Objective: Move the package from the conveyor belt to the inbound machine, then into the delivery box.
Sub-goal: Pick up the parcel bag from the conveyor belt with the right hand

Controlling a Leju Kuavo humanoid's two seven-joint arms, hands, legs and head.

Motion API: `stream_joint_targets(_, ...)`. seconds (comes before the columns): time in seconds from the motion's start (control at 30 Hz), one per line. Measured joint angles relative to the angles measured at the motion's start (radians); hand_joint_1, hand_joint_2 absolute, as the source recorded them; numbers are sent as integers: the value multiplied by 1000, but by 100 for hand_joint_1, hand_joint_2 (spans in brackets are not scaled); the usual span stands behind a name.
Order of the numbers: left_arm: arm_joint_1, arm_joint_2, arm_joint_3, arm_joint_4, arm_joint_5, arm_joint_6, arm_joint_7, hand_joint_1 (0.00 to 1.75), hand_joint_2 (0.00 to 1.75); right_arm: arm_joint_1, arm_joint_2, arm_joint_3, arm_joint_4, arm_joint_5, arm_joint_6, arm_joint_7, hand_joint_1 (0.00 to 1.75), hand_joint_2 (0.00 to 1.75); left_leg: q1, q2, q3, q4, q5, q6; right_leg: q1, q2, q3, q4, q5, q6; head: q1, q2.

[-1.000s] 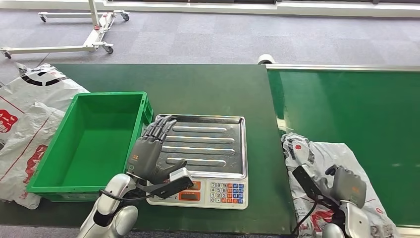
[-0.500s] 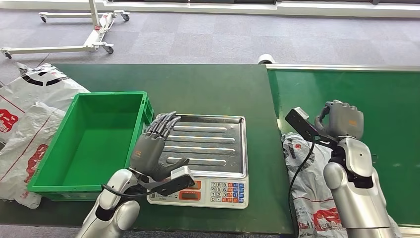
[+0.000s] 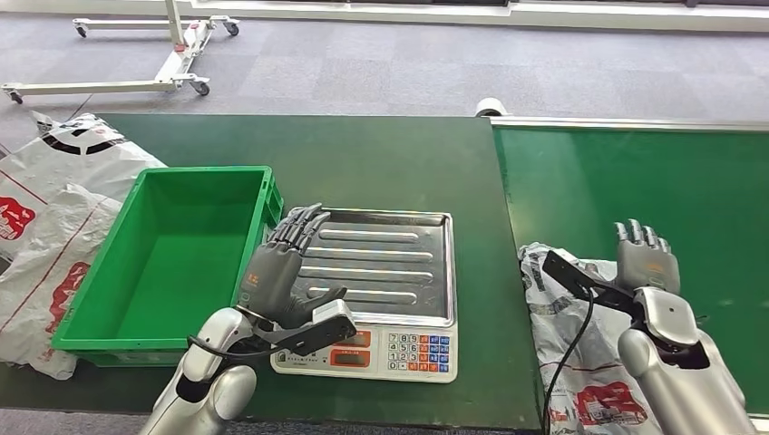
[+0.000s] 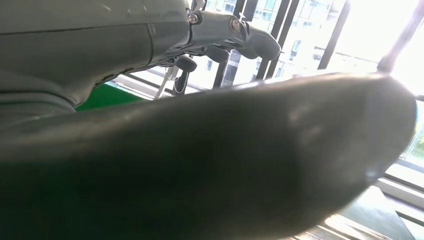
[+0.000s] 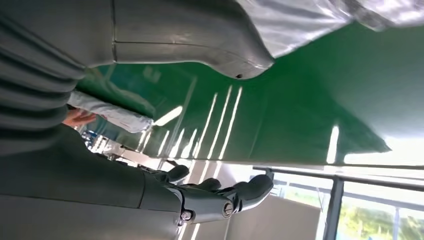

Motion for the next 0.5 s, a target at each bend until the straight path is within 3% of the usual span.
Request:
stream_joint_targets(0.2, 2, 6, 0, 0, 11, -13, 4, 0, 0, 152, -64, -25, -90, -29, 13, 45, 0, 0, 0, -3, -1, 0, 0, 0, 0, -2, 0, 0, -1, 1, 0, 0)
stream_joint_targets(0.37, 2, 10, 0, -1, 42, -28, -3, 0, 0, 301, -69, -76, -212, -31, 15, 50, 0, 0, 0, -2, -2, 0, 0, 0, 1, -2, 0, 0, -1, 1, 0, 0)
stream_joint_targets(0.5, 3, 13, -1, -1, 47, -31, 0, 0, 0, 355, -62, -85, -253, -58, 13, 27, 0, 0, 0, 0, -1, -1, 0, 0, 1, -1, -1, 0, -1, 1, 0, 0)
